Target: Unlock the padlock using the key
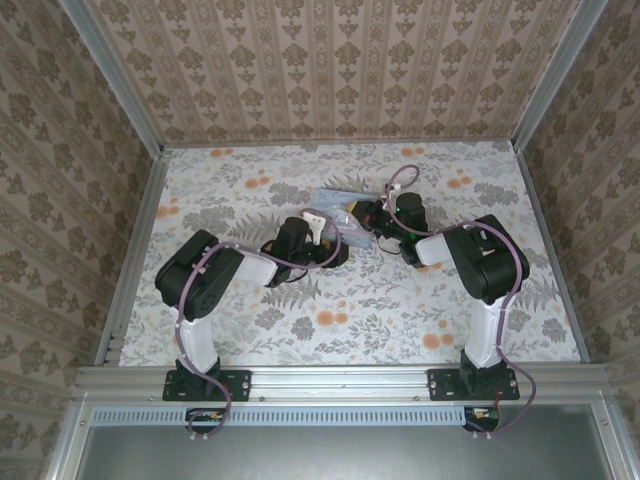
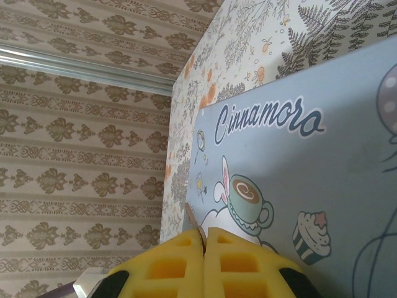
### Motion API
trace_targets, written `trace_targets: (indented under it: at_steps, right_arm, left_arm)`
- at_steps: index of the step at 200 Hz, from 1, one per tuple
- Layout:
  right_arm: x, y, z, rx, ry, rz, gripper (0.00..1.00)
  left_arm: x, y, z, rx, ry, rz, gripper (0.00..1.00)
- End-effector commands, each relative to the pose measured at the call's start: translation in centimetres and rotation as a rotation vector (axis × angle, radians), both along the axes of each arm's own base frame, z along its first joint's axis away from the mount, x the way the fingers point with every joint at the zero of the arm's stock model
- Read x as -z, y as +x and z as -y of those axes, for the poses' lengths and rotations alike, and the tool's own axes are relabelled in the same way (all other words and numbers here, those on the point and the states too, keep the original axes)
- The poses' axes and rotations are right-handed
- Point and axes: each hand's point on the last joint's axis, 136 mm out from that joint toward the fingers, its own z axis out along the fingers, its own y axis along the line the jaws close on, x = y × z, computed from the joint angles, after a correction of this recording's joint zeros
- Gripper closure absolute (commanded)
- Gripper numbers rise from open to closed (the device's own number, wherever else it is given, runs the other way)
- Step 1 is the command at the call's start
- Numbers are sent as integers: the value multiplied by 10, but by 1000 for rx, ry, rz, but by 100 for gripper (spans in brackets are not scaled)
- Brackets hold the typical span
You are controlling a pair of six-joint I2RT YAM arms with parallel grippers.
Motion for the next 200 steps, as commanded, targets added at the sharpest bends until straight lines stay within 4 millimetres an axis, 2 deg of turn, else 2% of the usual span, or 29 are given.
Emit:
trace_targets:
  at_steps: [1,70,160,200]
  right_arm:
    - [8,2,-1,-13,-7,-10,100]
    - [10,3,-2,-11,-5,-19,100]
    - [17,2,-1,-12,-9,-31,100]
    - [17,2,0,-8,-8,-32,100]
  left_arm:
    - [19,-5,9,37,30,-22,25]
    - [20,-6,26,70,24,-24,26]
    - [-13,-13,43,94,-182,-69,26]
    - [-14,-9,43,53,-226,-92,26]
